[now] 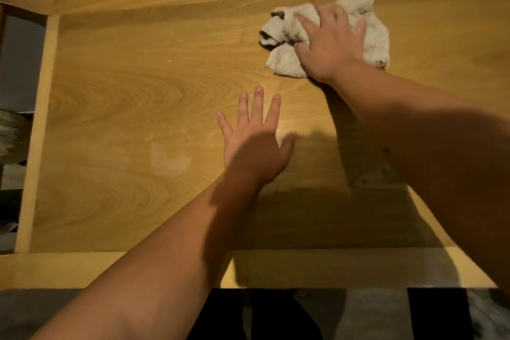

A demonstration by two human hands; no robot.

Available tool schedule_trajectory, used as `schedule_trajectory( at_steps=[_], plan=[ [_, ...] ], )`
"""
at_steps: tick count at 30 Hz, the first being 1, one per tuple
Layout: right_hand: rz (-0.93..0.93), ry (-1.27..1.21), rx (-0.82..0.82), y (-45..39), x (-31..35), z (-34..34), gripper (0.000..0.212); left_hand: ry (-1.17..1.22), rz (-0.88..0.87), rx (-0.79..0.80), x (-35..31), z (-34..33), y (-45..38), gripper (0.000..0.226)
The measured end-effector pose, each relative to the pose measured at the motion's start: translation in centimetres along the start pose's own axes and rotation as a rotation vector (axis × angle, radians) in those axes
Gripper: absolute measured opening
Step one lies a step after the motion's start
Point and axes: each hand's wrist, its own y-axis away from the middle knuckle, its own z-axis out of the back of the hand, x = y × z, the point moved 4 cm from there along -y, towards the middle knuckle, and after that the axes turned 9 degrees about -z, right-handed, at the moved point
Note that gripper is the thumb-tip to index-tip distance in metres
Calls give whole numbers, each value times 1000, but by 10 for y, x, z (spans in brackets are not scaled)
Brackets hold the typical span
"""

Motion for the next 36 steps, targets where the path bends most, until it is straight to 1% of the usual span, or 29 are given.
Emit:
schedule_trajectory(
  at_steps=[7,10,14,17,21,25,26,29,30,36],
  plan=[
    [-30,-28,44,120,-23,-11,62,11,16,32,-1,2,0,74],
    [-69,-56,67,177,-30,-14,64,22,12,40,0,3,0,78],
    [-54,-55,15,267,-45,-20,62,18,7,28,3,2,1,77],
    [-72,-68,13,316,-57,-30,63,32,7,12,1,3,1,75],
    [-109,-44,32,320,-56,-27,62,20,6,50,-2,9,2,76],
    [-131,-71,51,320,-56,-26,64,49,83,58,-16,14,-16,77],
    [-132,-82,41,320,-56,-27,64,61,58,62,-28,15,-28,77],
    [-122,-94,3,318,-59,-29,66,46,-144,132,-69,11,-57,76],
    [-119,-93,-12,318,-59,-30,67,40,-170,137,-75,7,-63,75],
    [-165,-96,-32,315,-62,-35,69,34,-135,67,-73,-3,-66,74]
  ],
)
